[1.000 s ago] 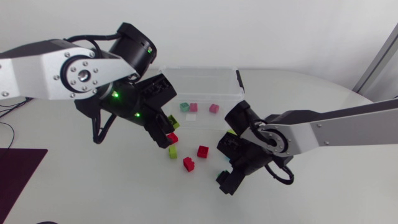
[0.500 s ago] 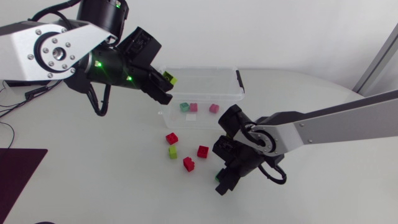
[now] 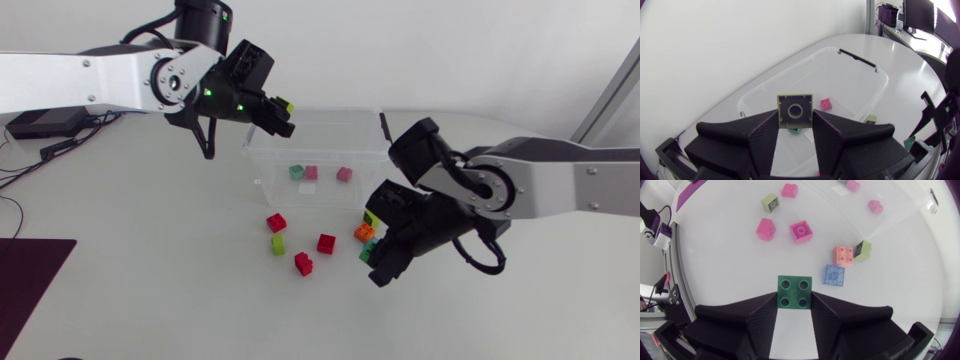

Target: Pick up the duplo bricks and place them in the container

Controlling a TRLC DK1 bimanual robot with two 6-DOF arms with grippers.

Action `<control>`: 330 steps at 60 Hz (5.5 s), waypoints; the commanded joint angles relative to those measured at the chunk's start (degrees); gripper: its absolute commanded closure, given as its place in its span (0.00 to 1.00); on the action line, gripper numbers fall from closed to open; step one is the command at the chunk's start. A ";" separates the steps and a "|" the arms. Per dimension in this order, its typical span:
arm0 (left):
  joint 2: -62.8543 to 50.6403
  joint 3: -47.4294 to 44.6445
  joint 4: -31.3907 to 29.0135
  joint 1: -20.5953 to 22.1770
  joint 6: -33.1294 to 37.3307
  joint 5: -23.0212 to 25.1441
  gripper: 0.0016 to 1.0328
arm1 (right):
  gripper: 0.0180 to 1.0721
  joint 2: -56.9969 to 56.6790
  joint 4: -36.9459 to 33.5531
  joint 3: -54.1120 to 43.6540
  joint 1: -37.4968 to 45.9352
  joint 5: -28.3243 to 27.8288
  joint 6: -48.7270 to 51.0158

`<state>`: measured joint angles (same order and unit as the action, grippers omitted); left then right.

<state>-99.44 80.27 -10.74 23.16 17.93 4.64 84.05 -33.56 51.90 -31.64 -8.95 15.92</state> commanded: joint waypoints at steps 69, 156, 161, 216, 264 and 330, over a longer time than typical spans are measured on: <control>7.94 -31.14 -4.81 -4.52 36.21 16.36 0.04 | 0.05 21.42 13.26 36.78 8.61 4.03 0.95; -1.64 -27.10 -2.97 1.36 34.71 17.06 0.72 | 0.05 5.60 19.85 -7.51 8.35 2.01 0.69; 2.58 -27.80 -4.81 1.28 34.62 17.15 0.72 | 0.08 7.79 20.55 -7.08 8.00 2.01 0.60; 12.34 -13.47 5.12 -4.61 11.69 15.39 0.69 | 0.72 12.01 17.65 -3.21 5.45 2.80 2.27; -2.43 0.24 2.66 -6.72 2.11 9.15 0.06 | 0.72 -1.17 1.92 19.29 6.85 2.80 2.18; -9.46 -25.87 15.23 -3.12 20.04 12.23 0.06 | 0.06 9.90 12.12 27.55 10.46 0.86 1.13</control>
<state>-106.72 52.27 2.79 19.70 38.59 17.43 98.89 -22.44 84.05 -21.61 -7.66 17.15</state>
